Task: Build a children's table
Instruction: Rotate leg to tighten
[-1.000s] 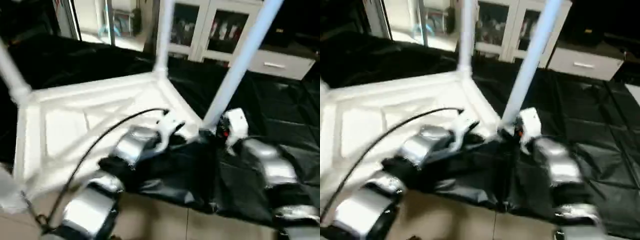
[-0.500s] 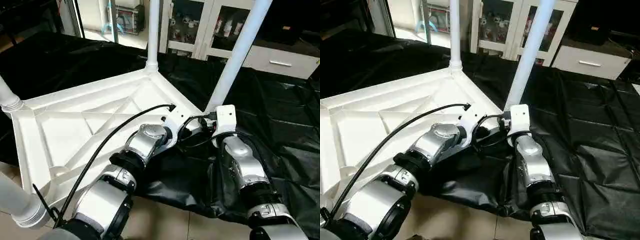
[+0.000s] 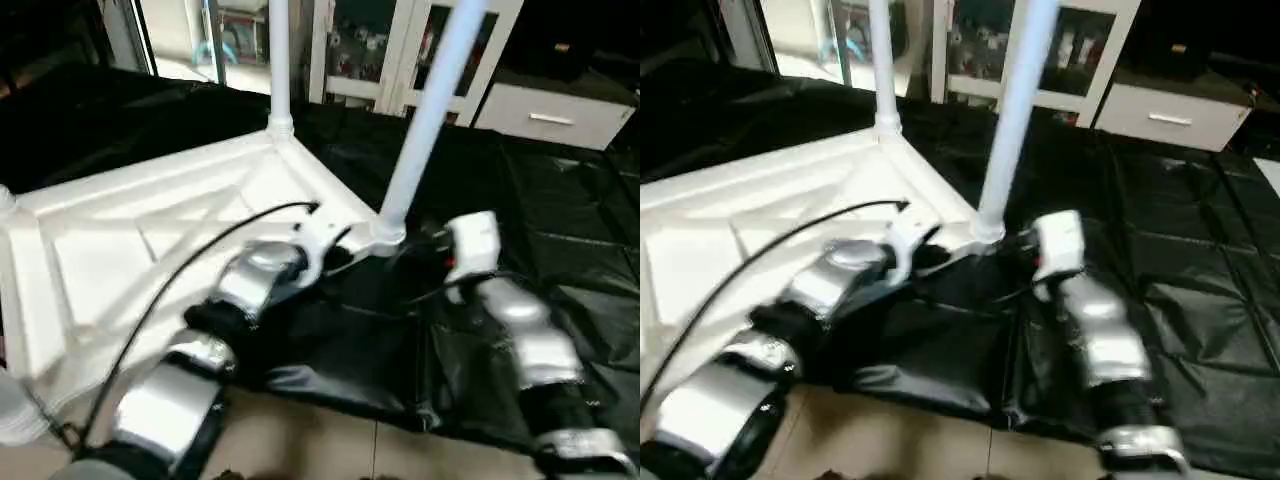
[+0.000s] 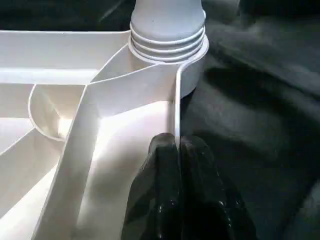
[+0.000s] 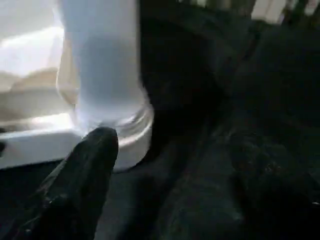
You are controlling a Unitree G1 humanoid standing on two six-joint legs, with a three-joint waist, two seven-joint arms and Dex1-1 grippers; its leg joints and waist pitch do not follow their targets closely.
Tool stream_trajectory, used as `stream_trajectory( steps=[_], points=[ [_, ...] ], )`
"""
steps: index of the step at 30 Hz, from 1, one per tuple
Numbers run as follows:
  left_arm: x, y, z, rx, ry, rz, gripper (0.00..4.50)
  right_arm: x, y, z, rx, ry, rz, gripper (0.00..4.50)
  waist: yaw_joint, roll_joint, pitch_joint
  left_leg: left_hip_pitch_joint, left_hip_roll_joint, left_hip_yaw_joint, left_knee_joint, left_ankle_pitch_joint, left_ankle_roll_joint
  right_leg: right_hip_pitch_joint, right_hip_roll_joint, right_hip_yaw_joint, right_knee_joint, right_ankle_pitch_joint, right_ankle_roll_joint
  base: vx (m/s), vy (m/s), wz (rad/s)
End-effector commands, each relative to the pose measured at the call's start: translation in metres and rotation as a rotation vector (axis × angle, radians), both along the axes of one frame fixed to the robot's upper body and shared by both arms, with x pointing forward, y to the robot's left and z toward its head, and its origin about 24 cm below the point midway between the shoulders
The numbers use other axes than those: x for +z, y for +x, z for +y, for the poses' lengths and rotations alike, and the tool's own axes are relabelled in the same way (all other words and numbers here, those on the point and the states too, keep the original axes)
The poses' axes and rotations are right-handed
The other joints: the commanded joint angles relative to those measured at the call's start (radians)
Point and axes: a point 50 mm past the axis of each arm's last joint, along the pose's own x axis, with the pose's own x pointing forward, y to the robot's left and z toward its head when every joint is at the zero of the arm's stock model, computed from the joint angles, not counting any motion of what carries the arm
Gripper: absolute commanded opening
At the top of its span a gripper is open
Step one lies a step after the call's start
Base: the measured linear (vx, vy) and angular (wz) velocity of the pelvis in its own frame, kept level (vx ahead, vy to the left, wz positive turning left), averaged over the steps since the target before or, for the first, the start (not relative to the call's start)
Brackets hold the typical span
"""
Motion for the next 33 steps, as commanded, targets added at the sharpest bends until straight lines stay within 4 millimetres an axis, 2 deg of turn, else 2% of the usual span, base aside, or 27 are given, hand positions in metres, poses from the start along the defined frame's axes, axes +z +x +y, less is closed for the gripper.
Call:
stream_trajectory(
  steps=[1,4,5,6,7,10,11,14,16,22,27,33],
  points=[
    [-0.006,-0.009,0.000,-0.076,-0.023,0.025,0.00,0.006,-0.005,-0.010,0.036,0.021,-0.005,4.17,0.008,-0.009,-0.065,0.013,0.047,-0.018,-0.074,-0.190,0.087,0.054,-0.041,0.036,-0.062,-0.169,-0.243,0.000,0.000,0.00],
    [-0.008,-0.022,0.005,-0.226,-0.045,0.080,0.00,0.015,-0.009,-0.022,0.133,0.053,-0.005,4.42,0.013,-0.008,-0.063,0.016,0.049,-0.018,-0.077,-0.216,0.077,0.053,-0.042,0.035,-0.065,-0.203,-0.246,0.000,0.000,0.00],
    [-0.009,-0.028,0.006,-0.298,-0.048,0.099,0.00,0.016,-0.014,-0.021,0.240,0.042,0.016,4.42,0.014,-0.007,-0.061,0.016,0.049,-0.017,-0.076,-0.224,0.071,0.049,-0.042,0.037,-0.066,-0.216,-0.244,0.000,0.000,0.00],
    [-0.009,-0.031,0.007,-0.338,-0.048,0.112,0.00,0.016,-0.018,-0.020,0.323,0.022,0.035,4.42,0.015,-0.007,-0.062,0.015,0.050,-0.019,-0.077,-0.230,0.070,0.053,-0.042,0.036,-0.065,-0.220,-0.244,0.000,0.000,0.00],
    [-0.008,-0.035,0.007,-0.383,-0.047,0.120,0.00,0.016,-0.024,-0.019,0.408,-0.004,0.054,4.42,0.018,-0.008,-0.059,0.017,0.051,-0.017,-0.078,-0.243,0.068,0.049,-0.042,0.037,-0.067,-0.234,-0.237,0.000,0.000,0.00],
    [-0.006,-0.043,0.008,-0.480,-0.050,0.159,0.00,0.014,-0.035,-0.016,0.572,-0.040,0.103,4.42,0.021,-0.009,-0.058,0.015,0.054,-0.020,-0.082,-0.260,0.055,0.049,-0.045,0.038,-0.068,-0.264,-0.226,0.000,0.000,0.00],
    [-0.006,-0.045,0.009,-0.509,-0.040,0.175,0.00,0.014,-0.039,-0.016,0.624,-0.048,0.122,4.42,0.022,-0.008,-0.059,0.018,0.055,-0.020,-0.082,-0.267,0.051,0.048,-0.047,0.038,-0.068,-0.267,-0.227,0.000,0.000,0.00],
    [-0.006,-0.050,0.010,-0.554,-0.017,0.196,0.00,0.015,-0.047,-0.015,0.733,-0.060,0.163,4.42,0.029,-0.012,-0.059,0.018,0.056,-0.019,-0.081,-0.258,0.050,0.046,-0.047,0.039,-0.067,-0.262,-0.231,0.000,0.000,0.00],
    [-0.006,-0.053,0.010,-0.580,-0.016,0.208,0.00,0.015,-0.051,-0.016,0.808,-0.107,0.197,4.42,0.041,-0.011,-0.059,0.021,0.057,-0.017,-0.080,-0.234,0.053,0.046,-0.047,0.041,-0.063,-0.235,-0.236,0.000,0.000,0.00],
    [-0.006,-0.057,0.006,-0.609,-0.014,0.219,0.00,0.010,-0.046,-0.011,0.845,-0.185,0.201,4.42,0.041,-0.015,-0.060,0.018,0.054,-0.018,-0.079,-0.233,0.038,0.046,-0.048,0.039,-0.063,-0.256,-0.229,0.000,0.000,0.00],
    [-0.007,-0.060,0.006,-0.628,-0.006,0.231,0.00,0.008,-0.047,-0.010,0.914,-0.209,0.245,4.42,0.041,-0.012,-0.063,0.017,0.054,-0.019,-0.076,-0.199,0.056,0.050,-0.046,0.038,-0.057,-0.202,-0.242,0.000,0.000,0.00],
    [-0.006,-0.060,0.007,-0.625,0.002,0.234,0.00,0.006,-0.044,-0.010,0.934,-0.233,0.266,4.42,0.040,-0.014,-0.063,0.017,0.053,-0.017,-0.074,-0.197,0.061,0.051,-0.046,0.038,-0.056,-0.199,-0.256,0.000,0.000,0.00]
  ],
)
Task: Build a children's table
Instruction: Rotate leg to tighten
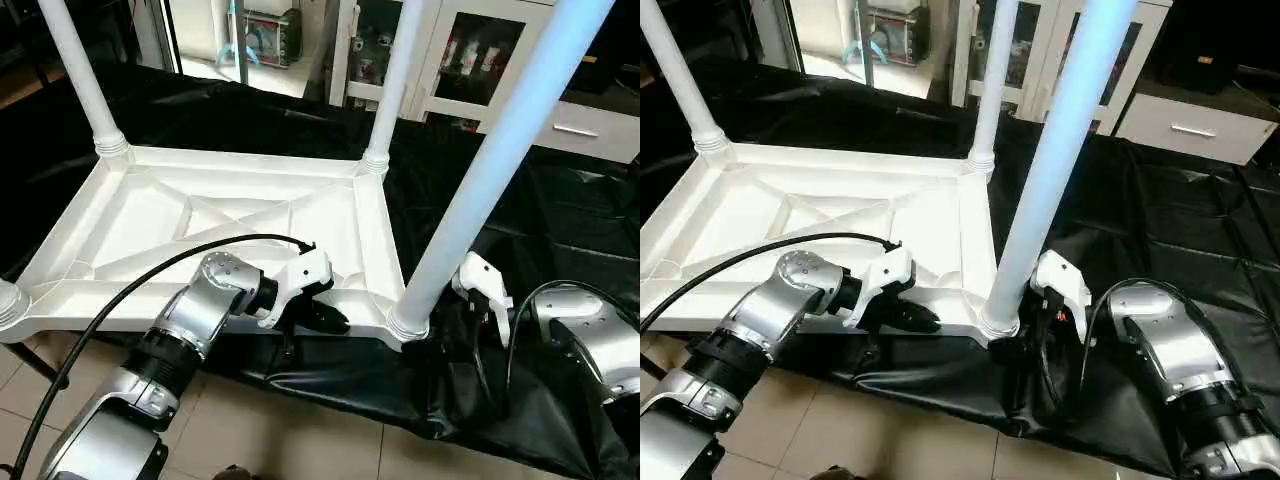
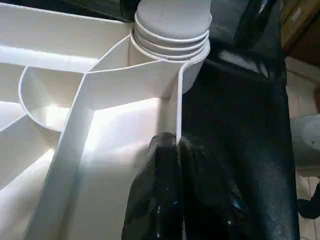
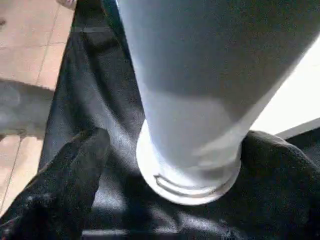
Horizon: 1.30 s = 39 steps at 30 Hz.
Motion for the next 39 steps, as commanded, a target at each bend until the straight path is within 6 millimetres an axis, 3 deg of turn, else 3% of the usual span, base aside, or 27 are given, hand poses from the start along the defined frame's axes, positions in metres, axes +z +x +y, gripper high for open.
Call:
stream_trajectory(
  steps=[1,2,6,8,9,17,18,19,27,31,33,37,39],
  points=[
    [-0.005,-0.010,-0.012,-0.083,0.003,0.034,0.00,0.003,0.005,0.004,0.025,-0.016,-0.025,4.42,-0.001,-0.011,-0.063,0.016,0.053,-0.019,-0.076,-0.196,0.063,0.046,-0.044,0.038,-0.057,-0.198,-0.256,0.000,0.000,0.00],
    [-0.005,-0.010,-0.011,-0.080,0.005,0.033,0.00,0.003,0.007,0.005,0.023,-0.013,-0.028,4.42,-0.003,-0.015,-0.064,0.015,0.053,-0.020,-0.075,-0.201,0.063,0.046,-0.045,0.037,-0.056,-0.212,-0.254,0.000,0.000,0.00],
    [-0.005,-0.010,-0.011,-0.076,0.006,0.035,0.00,0.003,0.008,0.005,0.020,-0.007,-0.031,3.95,-0.004,-0.012,-0.065,0.016,0.052,-0.019,-0.073,-0.180,0.068,0.047,-0.043,0.038,-0.053,-0.180,-0.259,0.000,0.000,0.00],
    [-0.005,-0.010,-0.010,-0.078,0.008,0.040,0.00,0.003,0.009,0.004,0.019,-0.004,-0.031,3.95,-0.003,-0.011,-0.065,0.016,0.052,-0.018,-0.073,-0.181,0.070,0.048,-0.043,0.037,-0.052,-0.175,-0.262,0.000,0.000,0.00],
    [-0.006,-0.011,-0.010,-0.079,0.010,0.042,0.00,0.004,0.009,0.004,0.020,-0.002,-0.031,3.64,-0.003,-0.011,-0.066,0.017,0.052,-0.018,-0.072,-0.179,0.072,0.048,-0.043,0.037,-0.052,-0.171,-0.265,0.000,0.000,0.00],
    [-0.006,-0.011,-0.008,-0.088,0.023,0.053,0.00,0.004,0.009,0.002,0.030,0.007,-0.026,3.12,-0.003,-0.007,-0.068,0.016,0.051,-0.018,-0.070,-0.167,0.079,0.050,-0.041,0.037,-0.048,-0.137,-0.280,0.000,0.000,0.00],
    [-0.006,-0.011,-0.008,-0.088,0.023,0.053,0.00,0.004,0.009,0.002,0.030,0.007,-0.026,2.89,-0.002,-0.007,-0.068,0.017,0.052,-0.018,-0.070,-0.168,0.079,0.050,-0.042,0.036,-0.047,-0.134,-0.283,0.000,0.000,0.00],
    [-0.006,-0.012,-0.008,-0.090,0.027,0.055,0.00,0.003,0.009,0.002,0.033,0.006,-0.025,2.89,-0.002,-0.003,-0.068,0.018,0.052,-0.018,-0.070,-0.169,0.077,0.050,-0.042,0.036,-0.047,-0.133,-0.285,0.000,0.000,0.00],
    [-0.009,-0.013,-0.006,-0.096,0.045,0.073,0.00,-0.002,0.005,0.005,0.013,0.037,-0.001,2.73,-0.002,-0.003,-0.067,0.018,0.052,-0.019,-0.072,-0.191,0.066,0.052,-0.041,0.036,-0.049,-0.144,-0.287,0.000,0.000,0.00],
    [-0.010,-0.003,-0.010,0.019,0.053,0.041,0.00,-0.011,0.018,0.007,-0.220,0.057,-0.041,2.72,-0.011,0.002,-0.059,0.021,0.051,-0.022,-0.082,-0.271,0.026,0.048,-0.041,0.035,-0.063,-0.249,-0.261,0.000,0.000,0.00],
    [-0.010,0.004,-0.014,0.087,0.052,0.019,0.00,-0.014,0.024,0.009,-0.325,0.080,-0.045,2.72,-0.022,0.000,-0.059,0.025,0.048,-0.026,-0.083,-0.336,-0.013,0.043,-0.042,0.033,-0.075,-0.352,-0.221,0.000,0.000,0.00],
    [-0.008,0.021,-0.025,0.293,0.026,-0.034,0.00,-0.021,0.031,0.019,-0.518,0.117,-0.045,2.72,-0.034,-0.003,-0.059,0.023,0.044,-0.029,-0.083,-0.364,-0.023,0.040,-0.041,0.031,-0.084,-0.417,-0.185,0.000,0.000,0.00],
    [-0.001,0.038,-0.037,0.502,-0.023,-0.078,0.00,-0.032,0.039,0.026,-0.752,0.092,-0.069,2.72,-0.035,-0.004,-0.059,0.025,0.041,-0.027,-0.080,-0.356,-0.027,0.031,-0.039,0.031,-0.089,-0.430,-0.173,0.000,0.000,0.00]
  ],
)
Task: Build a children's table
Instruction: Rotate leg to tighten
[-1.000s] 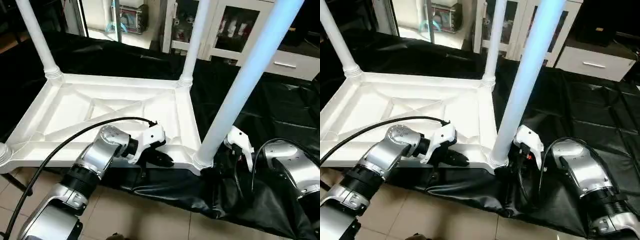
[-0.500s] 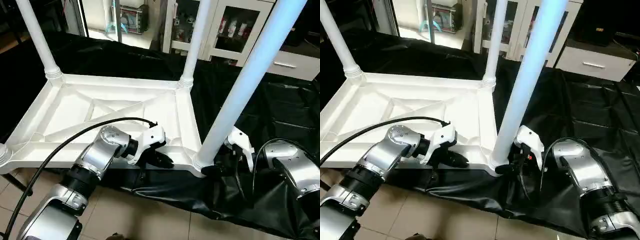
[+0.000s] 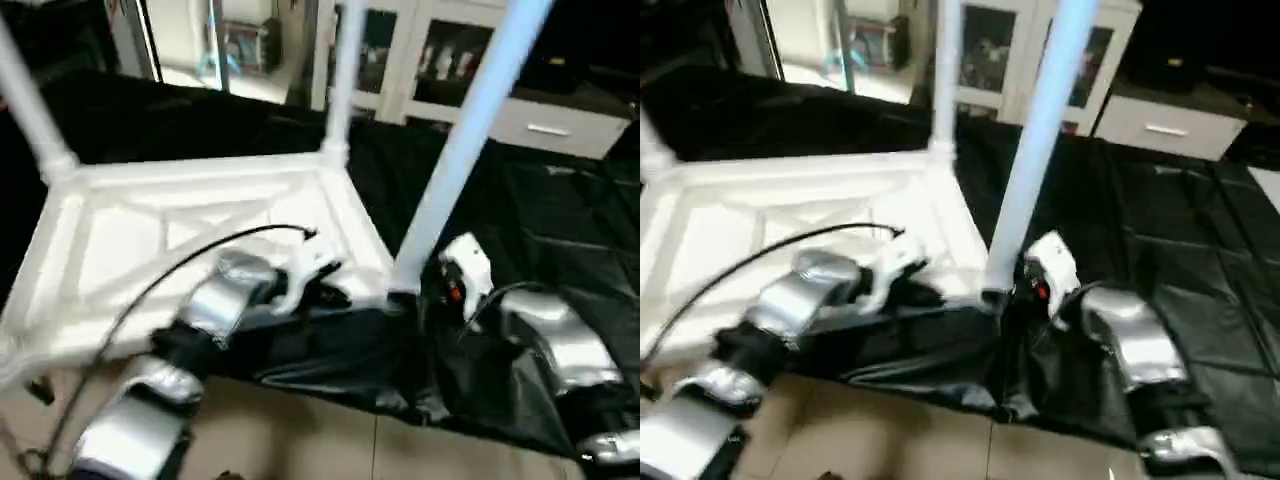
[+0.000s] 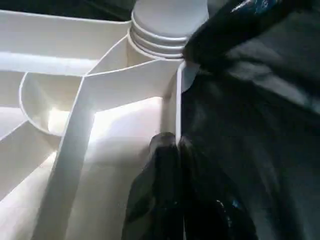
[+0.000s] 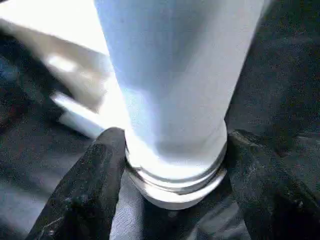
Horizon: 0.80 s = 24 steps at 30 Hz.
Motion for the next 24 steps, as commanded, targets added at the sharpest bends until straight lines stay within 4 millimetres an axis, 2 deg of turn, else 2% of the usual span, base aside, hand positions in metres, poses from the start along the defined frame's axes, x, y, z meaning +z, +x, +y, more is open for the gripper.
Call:
stream_trajectory(
  steps=[1,2,3,4,5,6,7,8,9,10,12,13,14,15,18,20,21,22,24],
  points=[
    [0.008,0.015,-0.012,0.211,-0.033,-0.059,0.00,-0.009,0.008,0.007,-0.217,-0.055,0.009,2.72,-0.002,-0.001,-0.058,0.020,0.039,-0.027,-0.085,-0.362,-0.032,0.022,-0.041,0.030,-0.089,-0.440,-0.170,0.000,0.000,0.00],
    [0.010,0.018,-0.015,0.236,-0.039,-0.078,0.00,-0.012,0.009,0.008,-0.272,-0.082,0.001,2.72,-0.004,-0.004,-0.062,0.017,0.036,-0.030,-0.085,-0.354,-0.036,0.026,-0.044,0.027,-0.090,-0.453,-0.156,0.000,0.000,0.00],
    [0.016,0.023,-0.024,0.291,-0.062,-0.125,0.00,-0.019,0.010,0.016,-0.374,-0.138,-0.018,2.71,-0.004,-0.002,-0.062,0.013,0.038,-0.030,-0.087,-0.326,-0.040,0.023,-0.044,0.030,-0.090,-0.434,-0.150,0.000,0.000,0.00],
    [0.019,0.024,-0.028,0.305,-0.072,-0.142,0.00,-0.021,0.010,0.021,-0.392,-0.154,-0.027,2.71,-0.003,-0.001,-0.064,0.015,0.035,-0.027,-0.085,-0.320,-0.037,0.022,-0.042,0.030,-0.090,-0.419,-0.149,0.000,0.000,0.00],
    [0.022,0.026,-0.032,0.322,-0.082,-0.165,0.00,-0.022,0.009,0.031,-0.385,-0.167,-0.038,2.70,-0.003,-0.005,-0.065,0.010,0.036,-0.028,-0.086,-0.305,-0.027,0.028,-0.042,0.031,-0.087,-0.384,-0.151,0.000,0.000,0.00],
    [0.024,0.026,-0.034,0.331,-0.087,-0.178,0.00,-0.023,0.008,0.038,-0.371,-0.171,-0.042,2.70,-0.003,-0.005,-0.065,0.006,0.035,-0.027,-0.086,-0.291,-0.020,0.030,-0.041,0.032,-0.084,-0.364,-0.151,0.000,0.000,0.00],
    [0.026,0.027,-0.037,0.333,-0.093,-0.186,0.00,-0.023,0.008,0.046,-0.341,-0.176,-0.046,2.70,0.000,-0.002,-0.068,0.007,0.037,-0.026,-0.086,-0.268,-0.007,0.032,-0.040,0.032,-0.078,-0.314,-0.158,0.000,0.000,0.00],
    [0.026,0.027,-0.037,0.333,-0.093,-0.186,0.00,-0.023,0.008,0.046,-0.341,-0.176,-0.046,2.64,-0.004,-0.002,-0.068,0.000,0.036,-0.027,-0.086,-0.245,0.003,0.039,-0.037,0.031,-0.072,-0.265,-0.163,0.000,0.000,0.00],
    [0.026,0.027,-0.039,0.335,-0.091,-0.191,0.00,-0.022,0.008,0.052,-0.320,-0.182,-0.050,2.39,-0.005,0.000,-0.069,0.000,0.035,-0.025,-0.084,-0.225,0.017,0.040,-0.037,0.031,-0.068,-0.226,-0.174,0.000,0.000,0.00],
    [0.026,0.027,-0.039,0.333,-0.087,-0.196,0.00,-0.021,0.008,0.055,-0.317,-0.177,-0.056,2.39,-0.006,-0.004,-0.070,0.001,0.035,-0.023,-0.082,-0.215,0.025,0.040,-0.038,0.032,-0.068,-0.209,-0.181,0.000,0.000,0.00],
    [0.025,0.028,-0.040,0.332,-0.075,-0.200,0.00,-0.019,0.010,0.057,-0.322,-0.171,-0.065,2.18,-0.005,-0.004,-0.081,-0.002,0.032,-0.021,-0.072,-0.129,0.059,0.046,-0.039,0.034,-0.050,-0.087,-0.214,0.000,0.000,0.00],
    [0.024,0.029,-0.038,0.338,-0.068,-0.203,0.00,-0.017,0.012,0.056,-0.343,-0.166,-0.082,2.18,-0.001,-0.001,-0.085,0.000,0.033,-0.019,-0.065,-0.053,0.090,0.045,-0.036,0.033,-0.038,0.015,-0.245,0.000,0.000,0.00],
    [0.024,0.029,-0.038,0.338,-0.068,-0.203,0.00,-0.017,0.012,0.056,-0.343,-0.166,-0.082,2.07,-0.001,0.000,-0.084,-0.001,0.031,-0.016,-0.062,-0.026,0.107,0.042,-0.034,0.033,-0.036,0.055,-0.258,0.000,0.000,0.00],
    [0.021,0.030,-0.034,0.350,-0.061,-0.202,0.00,-0.013,0.015,0.055,-0.360,-0.158,-0.110,1.95,0.006,-0.002,-0.083,-0.003,0.031,-0.014,-0.059,0.012,0.144,0.043,-0.035,0.032,-0.031,0.104,-0.280,0.000,0.000,0.00],
    [0.019,0.030,-0.030,0.346,-0.052,-0.198,0.00,-0.006,0.017,0.053,-0.360,-0.136,-0.145,1.86,0.006,-0.002,-0.077,-0.002,0.034,-0.013,-0.062,-0.043,0.144,0.043,-0.038,0.032,-0.040,0.018,-0.281,0.000,0.000,0.00],
    [0.018,0.030,-0.028,0.336,-0.048,-0.198,0.00,-0.003,0.016,0.051,-0.352,-0.133,-0.162,1.86,0.005,-0.002,-0.074,0.001,0.036,-0.013,-0.066,-0.096,0.124,0.042,-0.039,0.033,-0.048,-0.052,-0.269,0.000,0.000,0.00],
    [0.018,0.030,-0.028,0.334,-0.047,-0.197,0.00,-0.003,0.016,0.050,-0.351,-0.134,-0.165,1.86,0.005,-0.001,-0.072,0.002,0.037,-0.014,-0.069,-0.126,0.103,0.041,-0.038,0.033,-0.052,-0.097,-0.252,0.000,0.000,0.00],
    [0.017,0.029,-0.027,0.309,-0.048,-0.197,0.00,0.000,0.015,0.045,-0.355,-0.123,-0.175,1.86,0.004,-0.002,-0.070,0.002,0.037,-0.013,-0.071,-0.135,0.097,0.041,-0.037,0.033,-0.054,-0.108,-0.246,0.000,0.000,0.00],
    [0.015,0.028,-0.026,0.280,-0.045,-0.190,0.00,0.004,0.014,0.037,-0.363,-0.106,-0.186,2.20,0.005,-0.003,-0.072,0.001,0.037,-0.015,-0.071,-0.138,0.090,0.042,-0.037,0.034,-0.053,-0.104,-0.238,0.000,0.000,0.00]
  ],
)
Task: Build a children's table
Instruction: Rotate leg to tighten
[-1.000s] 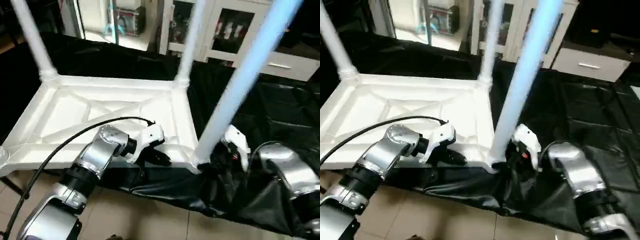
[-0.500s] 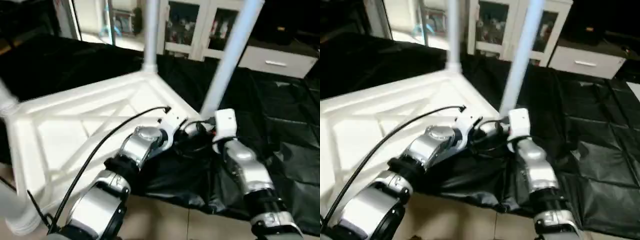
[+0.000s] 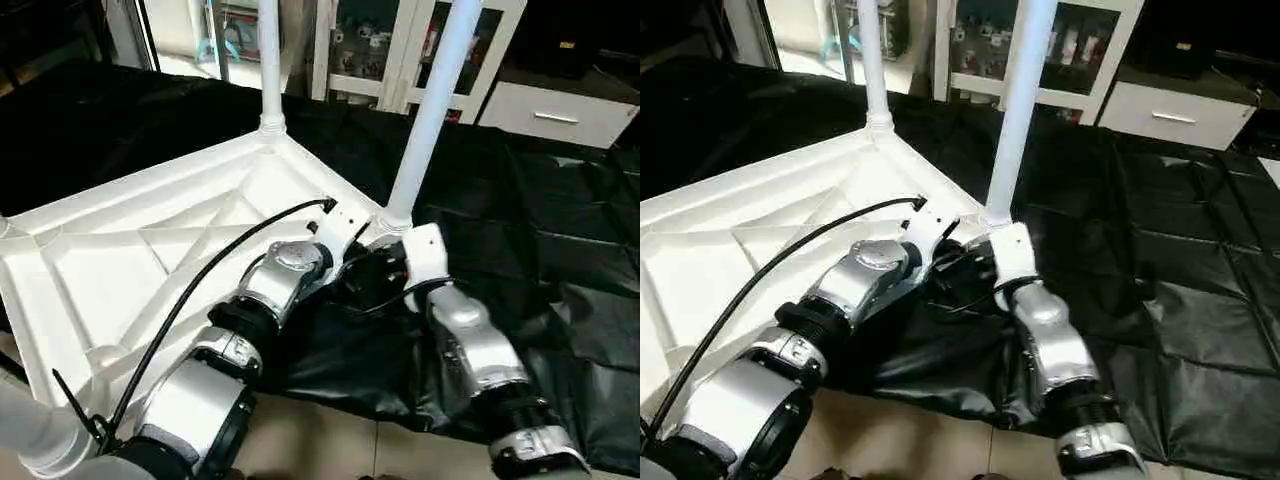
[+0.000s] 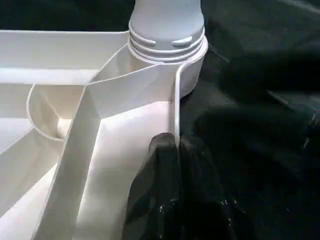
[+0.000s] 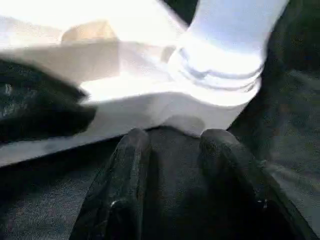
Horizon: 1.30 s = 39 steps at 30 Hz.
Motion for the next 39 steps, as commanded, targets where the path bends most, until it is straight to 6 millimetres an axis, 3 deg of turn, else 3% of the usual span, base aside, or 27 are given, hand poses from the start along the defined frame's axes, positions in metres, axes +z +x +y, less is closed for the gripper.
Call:
stream_trajectory(
  steps=[1,6,9,10,12,13,16,21,23,27,31,39],
  points=[
    [0.005,0.000,0.000,-0.048,-0.048,-0.038,0.00,0.007,0.000,-0.014,-0.021,0.021,-0.028,2.20,0.007,-0.007,-0.072,0.023,0.036,-0.015,-0.067,-0.139,0.085,0.062,-0.037,0.035,-0.056,-0.096,-0.236,0.000,0.000,0.00],
    [-0.003,-0.004,0.007,-0.111,-0.025,-0.017,0.00,0.019,-0.002,-0.038,-0.005,0.039,-0.076,2.58,0.011,-0.010,-0.071,0.021,0.036,-0.014,-0.066,-0.147,0.091,0.064,-0.039,0.035,-0.056,-0.101,-0.236,0.000,0.000,0.00],
    [-0.008,-0.008,0.014,-0.137,-0.017,0.011,0.00,0.026,-0.004,-0.058,0.061,0.071,-0.072,2.66,0.010,-0.014,-0.067,0.022,0.039,-0.016,-0.069,-0.191,0.086,0.065,-0.041,0.034,-0.064,-0.168,-0.228,0.000,0.000,0.00],
    [-0.009,-0.009,0.015,-0.153,-0.014,0.017,0.00,0.028,-0.005,-0.062,0.083,0.083,-0.070,2.97,0.010,-0.014,-0.066,0.023,0.040,-0.016,-0.070,-0.199,0.086,0.065,-0.042,0.034,-0.066,-0.181,-0.227,0.000,0.000,0.00],
    [-0.010,-0.010,0.016,-0.175,-0.012,0.021,0.00,0.029,-0.006,-0.065,0.102,0.101,-0.066,3.03,0.008,-0.014,-0.064,0.023,0.039,-0.016,-0.072,-0.217,0.078,0.063,-0.042,0.034,-0.070,-0.220,-0.218,0.000,0.000,0.00],
    [-0.011,-0.013,0.017,-0.217,-0.021,0.036,0.00,0.031,-0.007,-0.069,0.145,0.132,-0.049,3.08,0.007,-0.019,-0.064,0.023,0.039,-0.017,-0.072,-0.226,0.073,0.063,-0.042,0.034,-0.073,-0.246,-0.210,0.000,0.000,0.00],
    [-0.017,-0.030,0.023,-0.416,-0.025,0.104,0.00,0.035,-0.022,-0.073,0.434,0.155,0.022,3.43,0.013,-0.019,-0.060,0.023,0.044,-0.017,-0.073,-0.236,0.086,0.064,-0.045,0.035,-0.076,-0.276,-0.211,0.000,0.000,0.00],
    [-0.018,-0.045,0.034,-0.587,-0.021,0.169,0.00,0.034,-0.038,-0.081,0.658,0.131,0.117,3.78,0.030,-0.014,-0.056,0.034,0.054,-0.020,-0.083,-0.292,0.050,0.054,-0.050,0.037,-0.081,-0.356,-0.201,0.000,0.000,0.00],
    [-0.017,-0.050,0.039,-0.643,-0.010,0.183,0.00,0.035,-0.043,-0.085,0.732,0.108,0.163,3.96,0.030,-0.020,-0.056,0.035,0.052,-0.019,-0.083,-0.300,0.040,0.052,-0.047,0.037,-0.080,-0.349,-0.203,0.000,0.000,0.00],
    [-0.013,-0.054,0.044,-0.685,-0.008,0.193,0.00,0.034,-0.051,-0.089,0.858,0.041,0.240,4.29,0.032,-0.018,-0.056,0.030,0.053,-0.020,-0.083,-0.289,0.037,0.055,-0.052,0.039,-0.078,-0.344,-0.202,0.000,0.000,0.00],
    [-0.011,-0.054,0.044,-0.698,-0.003,0.196,0.00,0.030,-0.045,-0.088,0.868,-0.075,0.241,4.46,0.029,-0.022,-0.057,0.027,0.051,-0.021,-0.082,-0.279,0.029,0.056,-0.052,0.038,-0.079,-0.363,-0.189,0.000,0.000,0.00],
    [-0.010,-0.056,0.042,-0.708,0.000,0.202,0.00,0.031,-0.038,-0.078,0.885,-0.049,0.216,4.46,0.031,-0.019,-0.061,0.030,0.052,-0.017,-0.077,-0.228,0.053,0.057,-0.047,0.038,-0.065,-0.243,-0.236,0.000,0.000,0.00]
  ],
)
